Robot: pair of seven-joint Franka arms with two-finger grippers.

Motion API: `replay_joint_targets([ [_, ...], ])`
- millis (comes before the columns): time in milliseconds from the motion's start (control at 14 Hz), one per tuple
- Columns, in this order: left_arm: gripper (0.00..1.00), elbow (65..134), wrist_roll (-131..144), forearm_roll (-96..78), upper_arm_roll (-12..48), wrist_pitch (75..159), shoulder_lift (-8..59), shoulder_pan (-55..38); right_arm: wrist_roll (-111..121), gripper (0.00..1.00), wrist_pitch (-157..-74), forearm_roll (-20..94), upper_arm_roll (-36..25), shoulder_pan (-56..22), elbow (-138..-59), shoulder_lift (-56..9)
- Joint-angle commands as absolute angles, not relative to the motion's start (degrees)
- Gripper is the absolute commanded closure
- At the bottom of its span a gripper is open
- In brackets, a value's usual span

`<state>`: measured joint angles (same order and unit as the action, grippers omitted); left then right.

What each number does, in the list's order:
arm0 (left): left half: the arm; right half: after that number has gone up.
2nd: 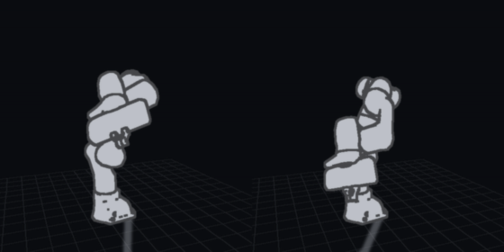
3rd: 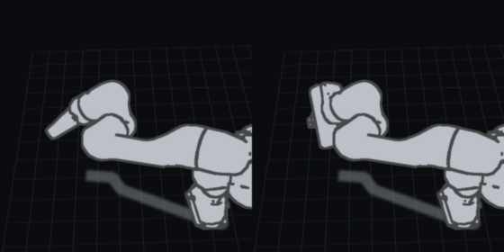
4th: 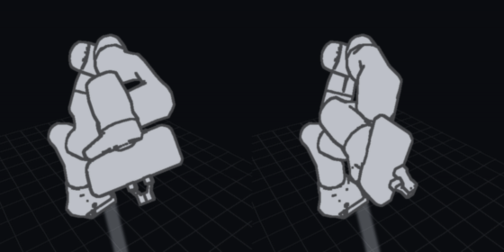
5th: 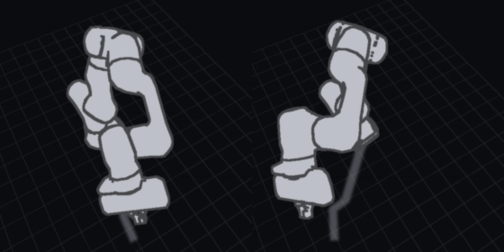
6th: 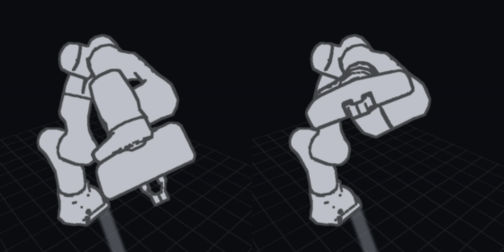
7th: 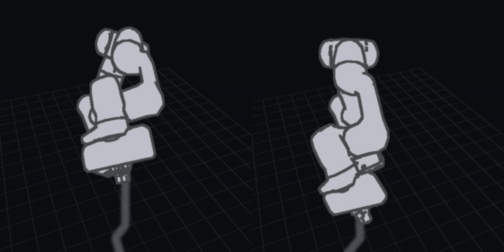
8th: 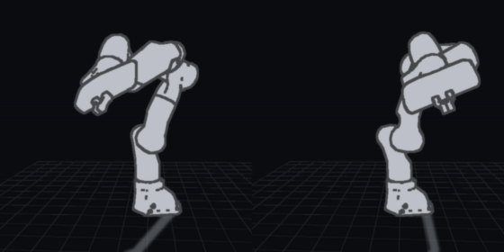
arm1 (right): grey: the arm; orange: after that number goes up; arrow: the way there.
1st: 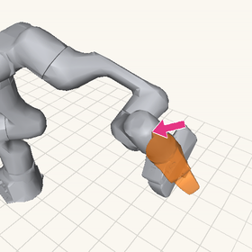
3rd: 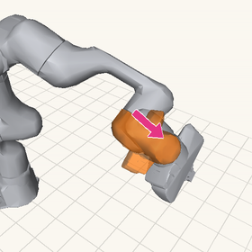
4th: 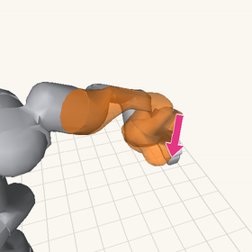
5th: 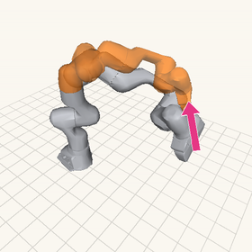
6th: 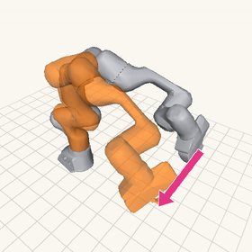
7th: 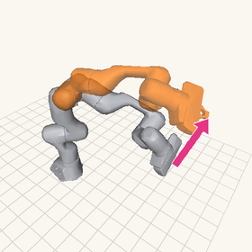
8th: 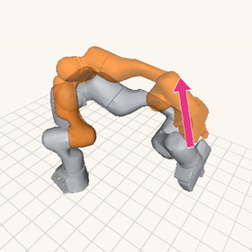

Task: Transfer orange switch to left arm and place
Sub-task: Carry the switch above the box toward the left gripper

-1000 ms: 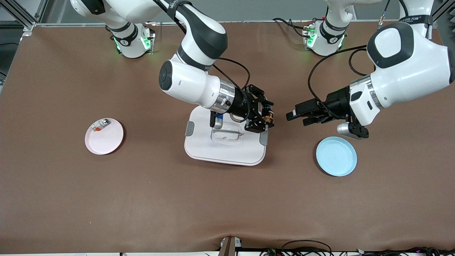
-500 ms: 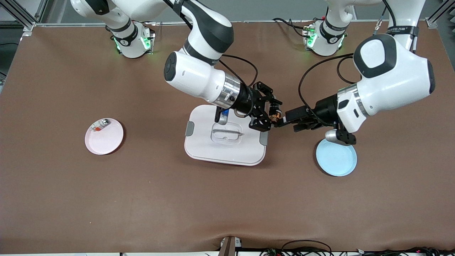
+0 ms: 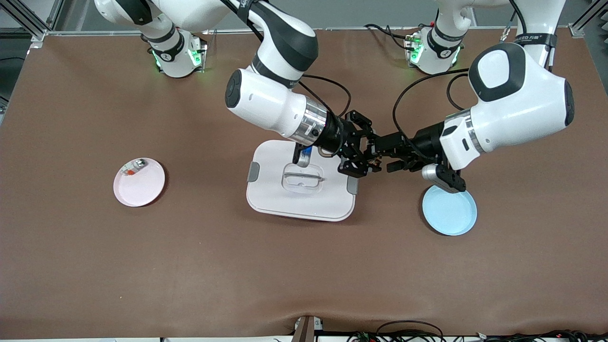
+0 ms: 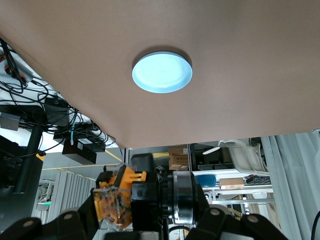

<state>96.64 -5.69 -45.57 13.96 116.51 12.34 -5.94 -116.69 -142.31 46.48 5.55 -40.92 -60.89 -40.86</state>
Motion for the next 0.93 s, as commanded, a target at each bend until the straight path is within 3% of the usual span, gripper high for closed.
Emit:
replay_joint_targets([
  [0, 0.0, 96.77, -9.05, -45.09, 13.97, 114.0, 11.95, -5.63, -117.86, 1.0, -142.56, 47.64, 4.92, -41.31, -57.92, -42.36],
  [357, 0.0, 96.68, -11.5, -45.0, 13.89, 113.99, 12.39, -5.63, -117.77, 1.0, -142.73, 47.64, 4.83, -41.66, -57.92, -42.45],
  [500, 0.46, 96.5, -12.04, -45.0, 13.89, 113.99, 12.48, -5.54, -117.69, 1.0, -142.91, 47.64, 4.92, -41.84, -57.92, -42.45],
  [571, 0.62, 96.42, -12.04, -45.0, 13.89, 113.99, 12.48, -5.45, -117.77, 1.0, -143.08, 47.64, 4.92, -41.84, -57.92, -42.71],
  [786, 0.99, 95.98, -12.13, -44.83, 13.71, 113.99, 12.48, -5.27, -117.77, 1.0, -144.49, 47.64, 4.92, -42.54, -57.92, -42.89],
  [857, 1.0, 95.72, -12.13, -44.82, 13.62, 113.99, 12.48, -5.27, -117.77, 1.0, -145.1, 47.64, 4.92, -42.71, -57.92, -43.15],
])
